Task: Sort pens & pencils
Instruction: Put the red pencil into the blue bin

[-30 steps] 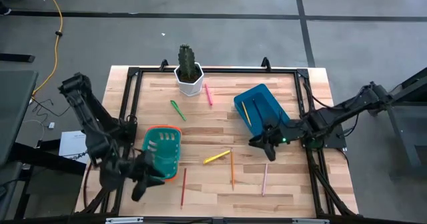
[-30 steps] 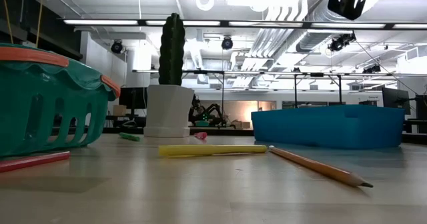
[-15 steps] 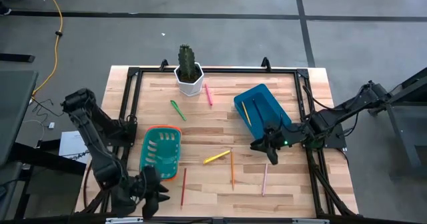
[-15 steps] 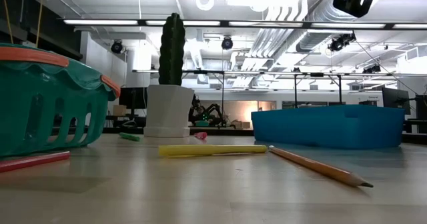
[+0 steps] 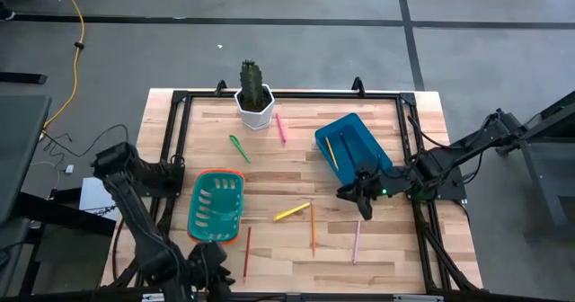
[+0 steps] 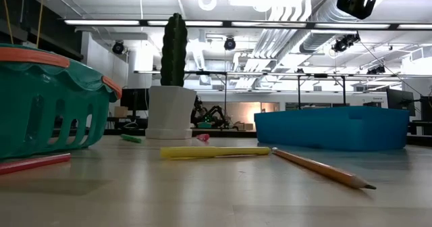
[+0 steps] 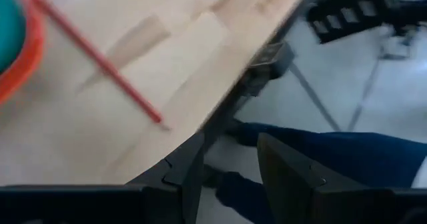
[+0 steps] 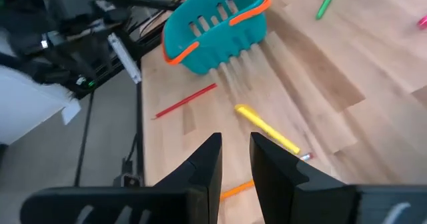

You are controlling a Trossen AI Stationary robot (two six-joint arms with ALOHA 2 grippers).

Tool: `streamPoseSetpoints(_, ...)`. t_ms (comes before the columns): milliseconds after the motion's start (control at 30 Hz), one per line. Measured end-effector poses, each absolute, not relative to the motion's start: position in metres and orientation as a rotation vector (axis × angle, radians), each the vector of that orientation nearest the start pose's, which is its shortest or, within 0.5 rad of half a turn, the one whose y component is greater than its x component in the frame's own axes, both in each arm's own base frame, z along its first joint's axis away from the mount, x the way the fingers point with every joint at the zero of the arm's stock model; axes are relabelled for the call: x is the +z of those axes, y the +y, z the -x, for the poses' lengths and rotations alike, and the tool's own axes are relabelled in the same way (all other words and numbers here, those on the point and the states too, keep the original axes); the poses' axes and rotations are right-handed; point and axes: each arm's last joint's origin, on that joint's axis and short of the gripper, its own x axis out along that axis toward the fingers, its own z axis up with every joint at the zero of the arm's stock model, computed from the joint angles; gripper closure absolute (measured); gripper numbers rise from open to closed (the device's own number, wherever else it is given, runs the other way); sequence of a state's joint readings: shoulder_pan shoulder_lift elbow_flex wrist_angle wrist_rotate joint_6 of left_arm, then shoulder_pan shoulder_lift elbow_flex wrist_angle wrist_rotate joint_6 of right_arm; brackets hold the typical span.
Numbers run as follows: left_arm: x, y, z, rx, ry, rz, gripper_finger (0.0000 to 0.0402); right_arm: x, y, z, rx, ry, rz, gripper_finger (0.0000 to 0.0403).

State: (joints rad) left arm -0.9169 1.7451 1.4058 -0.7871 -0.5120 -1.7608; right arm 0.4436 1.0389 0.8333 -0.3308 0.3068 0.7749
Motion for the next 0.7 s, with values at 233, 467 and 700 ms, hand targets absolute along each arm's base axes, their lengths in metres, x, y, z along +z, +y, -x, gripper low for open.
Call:
streamPoseSetpoints(233,0.246,-0.277,-0.249,0.626,0.921,0.935,0.0273,0.291,0.082,-0.204,-0.095,0.510,-0.511,0.0334)
streamPoseSetpoints(467,0.244,-0.265,-0.271,0.712,0.915,0.941,0.0273,0.290,0.083,-0.204,-0.037,0.533,-0.455,0.0334)
streamPoseSetpoints(700,0.238,-0.257,-0.285,0.737,0.902,0.974,0.0273,0.289,0.084,-0.203,0.023,0.566,-0.420,0.0334)
